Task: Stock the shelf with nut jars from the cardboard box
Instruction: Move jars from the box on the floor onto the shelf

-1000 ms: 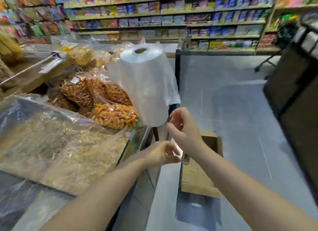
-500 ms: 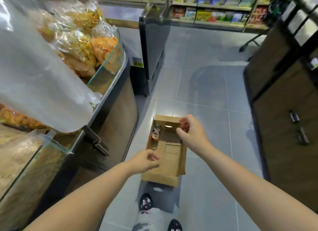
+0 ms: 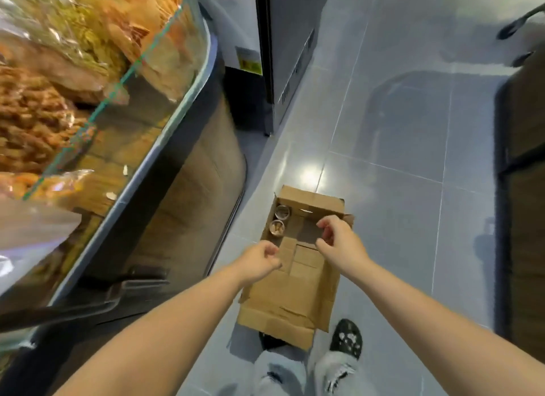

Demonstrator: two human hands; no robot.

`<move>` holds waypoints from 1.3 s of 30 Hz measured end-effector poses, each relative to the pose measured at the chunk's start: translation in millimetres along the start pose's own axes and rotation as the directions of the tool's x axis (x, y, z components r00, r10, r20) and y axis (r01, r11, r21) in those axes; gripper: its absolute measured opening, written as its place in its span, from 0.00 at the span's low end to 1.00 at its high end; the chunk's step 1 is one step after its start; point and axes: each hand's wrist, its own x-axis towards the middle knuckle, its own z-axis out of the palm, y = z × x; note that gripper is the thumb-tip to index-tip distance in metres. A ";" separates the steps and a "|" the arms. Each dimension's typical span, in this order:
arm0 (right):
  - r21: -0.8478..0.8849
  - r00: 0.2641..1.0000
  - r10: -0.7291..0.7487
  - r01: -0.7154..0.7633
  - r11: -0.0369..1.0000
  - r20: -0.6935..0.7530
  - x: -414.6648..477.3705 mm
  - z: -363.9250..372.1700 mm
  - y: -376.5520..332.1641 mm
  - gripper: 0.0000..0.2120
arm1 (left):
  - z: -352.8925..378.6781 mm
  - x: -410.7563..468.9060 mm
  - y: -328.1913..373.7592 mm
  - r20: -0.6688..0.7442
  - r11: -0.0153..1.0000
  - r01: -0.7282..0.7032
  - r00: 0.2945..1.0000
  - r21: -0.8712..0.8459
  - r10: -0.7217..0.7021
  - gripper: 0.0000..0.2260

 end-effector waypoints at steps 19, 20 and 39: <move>-0.480 0.768 -0.423 0.635 0.606 0.481 324.2 229.8 252.2 0.35 | 149.0 390.4 -132.0 -0.343 0.890 0.068 0.934 0.450 0.102 0.34; -0.493 0.751 -0.435 0.656 0.572 0.496 335.1 242.1 258.8 0.36 | 152.6 403.9 -137.4 -0.367 0.884 0.083 0.924 0.459 0.103 0.35; -0.534 0.767 -0.505 0.640 0.552 0.397 382.8 306.0 268.8 0.19 | 174.5 450.8 -179.0 -0.566 0.880 0.179 0.816 0.440 0.117 0.29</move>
